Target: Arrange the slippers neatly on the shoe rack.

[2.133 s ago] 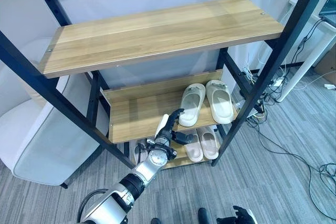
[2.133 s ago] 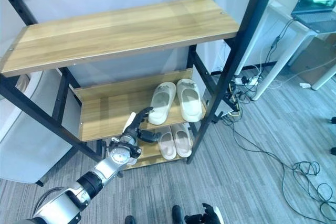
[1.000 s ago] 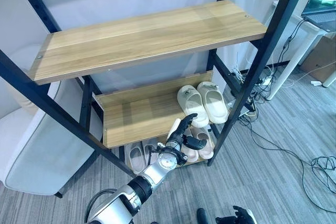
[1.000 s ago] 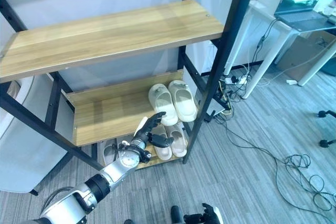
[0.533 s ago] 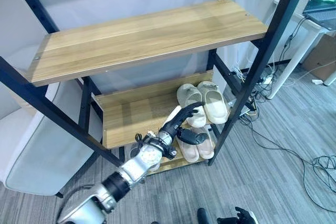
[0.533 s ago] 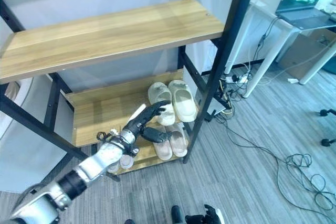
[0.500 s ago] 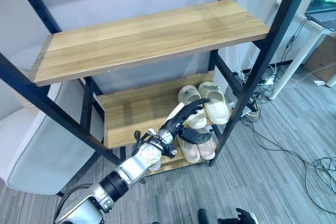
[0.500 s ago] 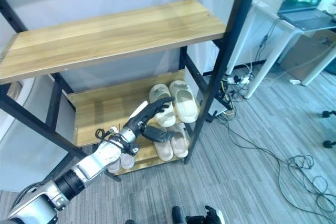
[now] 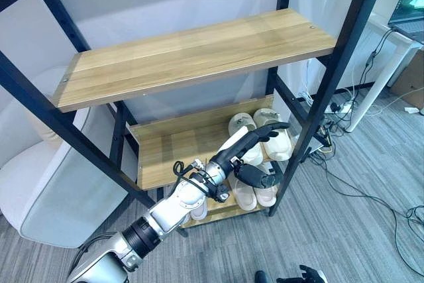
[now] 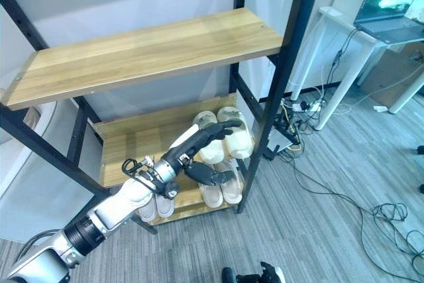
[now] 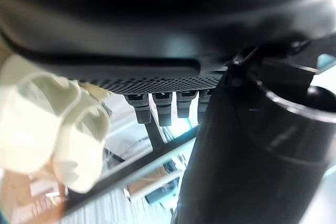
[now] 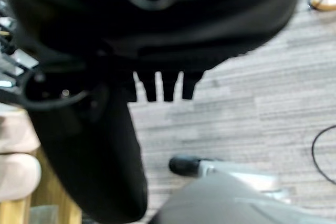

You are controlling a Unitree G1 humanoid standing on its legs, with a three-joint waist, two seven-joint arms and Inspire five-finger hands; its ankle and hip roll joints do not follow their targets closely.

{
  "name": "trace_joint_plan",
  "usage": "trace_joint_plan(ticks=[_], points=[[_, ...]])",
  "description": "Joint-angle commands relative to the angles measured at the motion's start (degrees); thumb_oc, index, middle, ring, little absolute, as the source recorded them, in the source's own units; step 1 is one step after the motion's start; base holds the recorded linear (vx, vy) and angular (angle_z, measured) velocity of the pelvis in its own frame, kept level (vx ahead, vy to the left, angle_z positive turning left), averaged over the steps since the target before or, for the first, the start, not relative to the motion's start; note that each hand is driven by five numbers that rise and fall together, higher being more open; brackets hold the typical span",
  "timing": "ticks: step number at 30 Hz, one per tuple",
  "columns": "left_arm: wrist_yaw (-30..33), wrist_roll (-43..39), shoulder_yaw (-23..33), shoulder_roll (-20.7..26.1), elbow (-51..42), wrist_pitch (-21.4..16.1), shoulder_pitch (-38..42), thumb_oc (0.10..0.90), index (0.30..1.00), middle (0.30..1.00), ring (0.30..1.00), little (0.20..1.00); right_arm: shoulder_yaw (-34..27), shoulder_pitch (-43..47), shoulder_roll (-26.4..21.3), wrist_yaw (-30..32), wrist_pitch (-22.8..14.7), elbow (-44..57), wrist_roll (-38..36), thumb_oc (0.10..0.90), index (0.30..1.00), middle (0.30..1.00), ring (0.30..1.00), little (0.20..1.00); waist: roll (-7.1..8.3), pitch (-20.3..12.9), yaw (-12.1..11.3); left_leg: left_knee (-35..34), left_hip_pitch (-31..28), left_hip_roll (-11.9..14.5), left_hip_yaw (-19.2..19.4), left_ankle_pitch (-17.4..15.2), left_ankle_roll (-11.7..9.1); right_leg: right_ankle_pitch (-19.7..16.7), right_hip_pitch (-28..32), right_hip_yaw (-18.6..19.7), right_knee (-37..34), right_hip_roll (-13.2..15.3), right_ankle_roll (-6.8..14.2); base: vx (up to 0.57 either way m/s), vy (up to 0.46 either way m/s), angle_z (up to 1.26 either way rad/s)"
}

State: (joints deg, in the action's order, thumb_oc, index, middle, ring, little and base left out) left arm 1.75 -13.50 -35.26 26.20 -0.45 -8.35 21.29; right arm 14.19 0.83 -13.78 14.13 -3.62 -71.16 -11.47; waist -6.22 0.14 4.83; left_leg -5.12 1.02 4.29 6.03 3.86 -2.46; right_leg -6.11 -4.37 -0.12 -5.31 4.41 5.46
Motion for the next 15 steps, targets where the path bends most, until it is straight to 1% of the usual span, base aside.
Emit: trace_joint_plan(ticks=[1, 3, 4, 9, 11, 12, 13, 15], points=[[-1.4, -6.1, 11.1, 4.4, -7.9, -6.7, -1.2, 0.8, 0.9, 0.9, 0.9, 0.9, -0.2, -1.1, 5.0, -1.1, 0.1, -1.0, 1.4, 0.8, 0.9, 0.9, 0.9, 0.9, 5.26, -2.3, -3.0, 0.1, -1.2, -1.1, -2.7, -5.5, -1.5, 4.9, 2.6, -5.7, 0.3, 1.0, 3.2, -0.03, 0.031, 0.09], [-1.5, -6.1, 11.2, 4.5, -8.1, -6.6, -1.4, 0.8, 0.9, 0.9, 0.9, 0.9, -0.2, -1.1, 5.0, -1.1, 0.1, -1.0, 1.4, 0.8, 0.9, 0.9, 0.9, 0.9, 5.28, -2.3, -2.9, 0.1, -1.2, -1.1, -2.7, -5.5, -1.5, 4.9, 2.6, -5.7, 0.3, 1.0, 3.2, -0.02, 0.021, 0.14], [-2.0, -4.9, 12.7, 6.1, -8.9, -6.5, -4.5, 0.8, 0.9, 0.9, 0.9, 0.9, -0.4, -1.3, 5.3, -1.6, 0.3, -1.3, 1.8, 0.8, 0.9, 0.9, 0.9, 0.9, 5.67, -2.6, -3.6, 0.1, -1.4, -1.1, -2.9, -5.5, -1.5, 5.0, 2.9, -6.0, 0.3, 1.0, 3.2, -0.05, 0.034, 0.16], [-1.6, -2.1, 16.8, 7.6, -6.3, -5.7, -14.0, 0.8, 0.9, 0.9, 0.9, 0.9, -0.4, -1.2, 5.6, -1.8, 0.4, -1.4, 2.5, 0.8, 0.9, 0.9, 0.9, 0.9, 6.96, -2.8, -5.3, 0.1, -1.4, -1.2, -4.0, -5.3, -1.4, 4.8, 3.4, -7.0, 0.3, 1.0, 3.1, -0.06, 0.013, 0.11], [-3.2, -4.5, 17.8, 8.3, -5.5, -5.3, -19.6, 0.8, 0.9, 0.9, 0.9, 0.9, 0.0, -0.8, 5.6, -2.0, 0.4, -1.2, 3.3, 0.8, 0.9, 0.9, 0.9, 0.9, 7.55, -2.7, -6.4, 0.1, -1.2, -1.3, -4.3, -5.1, -1.3, 4.4, 3.3, -7.2, 0.3, 1.1, 3.1, -0.07, 0.011, 0.12], [-3.2, -4.5, 17.8, 8.3, -5.6, -5.3, -19.7, 0.8, 0.9, 0.9, 0.9, 0.9, 0.1, -0.9, 5.6, -2.0, 0.4, -1.2, 3.3, 0.8, 0.9, 0.9, 0.9, 0.9, 7.56, -2.7, -6.3, 0.1, -1.2, -1.3, -4.3, -5.1, -1.3, 4.5, 3.3, -7.2, 0.3, 1.1, 3.1, -0.04, 0.011, 0.05], [-4.7, -6.8, 17.9, 8.1, -5.4, -4.9, -22.2, 0.8, 0.9, 0.9, 0.9, 0.9, 0.4, -0.6, 5.7, -1.9, 0.5, -1.3, 4.0, 0.8, 0.9, 0.9, 0.9, 0.9, 7.71, -2.7, -6.8, 0.1, -1.2, -1.3, -4.4, -5.1, -1.2, 4.4, 3.4, -7.3, 0.3, 1.1, 3.1, -0.02, 0.016, 0.03], [-6.8, -7.2, 17.5, 9.3, -5.9, -4.6, -25.5, 0.8, 0.9, 0.9, 0.9, 0.9, 0.8, -0.8, 6.1, -2.0, 0.5, -1.3, 5.0, 0.8, 0.9, 0.9, 0.9, 0.9, 7.85, -2.7, -7.2, 0.1, -1.4, -1.4, -4.4, -5.1, -1.0, 4.4, 3.7, -7.4, 0.3, 1.1, 3.1, -0.03, 0.017, 0.04]])
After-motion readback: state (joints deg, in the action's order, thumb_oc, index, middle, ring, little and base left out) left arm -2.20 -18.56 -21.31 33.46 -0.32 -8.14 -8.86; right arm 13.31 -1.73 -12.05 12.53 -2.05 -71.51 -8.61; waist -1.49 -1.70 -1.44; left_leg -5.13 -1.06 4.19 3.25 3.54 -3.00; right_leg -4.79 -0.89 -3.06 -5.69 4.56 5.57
